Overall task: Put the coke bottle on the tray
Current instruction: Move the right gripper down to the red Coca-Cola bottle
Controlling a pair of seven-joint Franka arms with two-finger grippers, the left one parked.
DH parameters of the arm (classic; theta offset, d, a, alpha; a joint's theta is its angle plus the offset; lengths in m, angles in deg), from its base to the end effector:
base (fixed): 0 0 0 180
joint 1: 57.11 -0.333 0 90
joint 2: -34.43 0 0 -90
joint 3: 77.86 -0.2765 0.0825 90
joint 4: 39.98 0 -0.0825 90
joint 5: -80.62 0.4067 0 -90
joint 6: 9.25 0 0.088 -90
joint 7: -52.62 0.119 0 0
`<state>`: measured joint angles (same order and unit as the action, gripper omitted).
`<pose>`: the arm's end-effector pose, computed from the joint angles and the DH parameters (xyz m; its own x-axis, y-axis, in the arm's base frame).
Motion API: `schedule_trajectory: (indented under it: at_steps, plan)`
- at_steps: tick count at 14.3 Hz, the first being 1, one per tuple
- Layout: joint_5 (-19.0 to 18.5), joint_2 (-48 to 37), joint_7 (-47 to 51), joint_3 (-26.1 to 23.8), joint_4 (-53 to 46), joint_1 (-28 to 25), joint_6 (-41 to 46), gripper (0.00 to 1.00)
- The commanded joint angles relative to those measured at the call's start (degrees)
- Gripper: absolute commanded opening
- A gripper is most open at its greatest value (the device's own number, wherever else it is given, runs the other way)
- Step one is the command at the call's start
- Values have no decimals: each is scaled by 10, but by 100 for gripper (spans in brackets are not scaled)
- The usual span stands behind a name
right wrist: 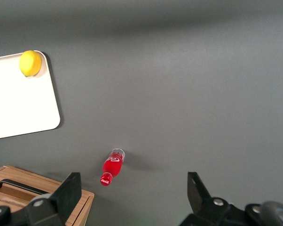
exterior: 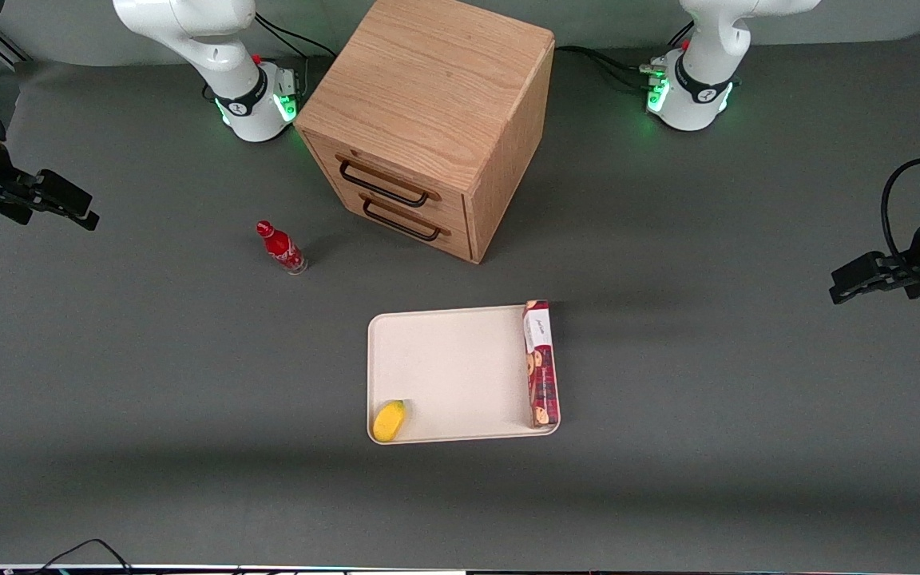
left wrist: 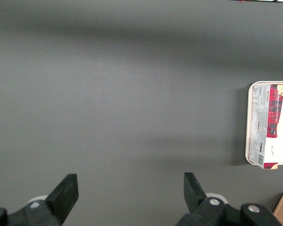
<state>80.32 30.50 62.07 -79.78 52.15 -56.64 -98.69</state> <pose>0.5577 0.0140 0.5927 0.9900 -0.1393 0.0225 -0.1394 -0.9902 0.0039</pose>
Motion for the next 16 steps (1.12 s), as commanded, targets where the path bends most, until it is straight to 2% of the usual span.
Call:
schedule_trajectory:
  at_steps: [1,6,8,10,12,16]
  plan:
    - [-9,6,-14,2,-20,-6,15,100]
    - [-4,2,-15,-7,-22,-15,68,100]
    - [-1,-3,-5,-46,-2,-17,98,100]
    - [14,-8,23,-72,44,-17,88,100]
    - [31,-27,34,-77,122,-17,42,100]
    - [32,-85,75,-101,341,-18,-153,100]
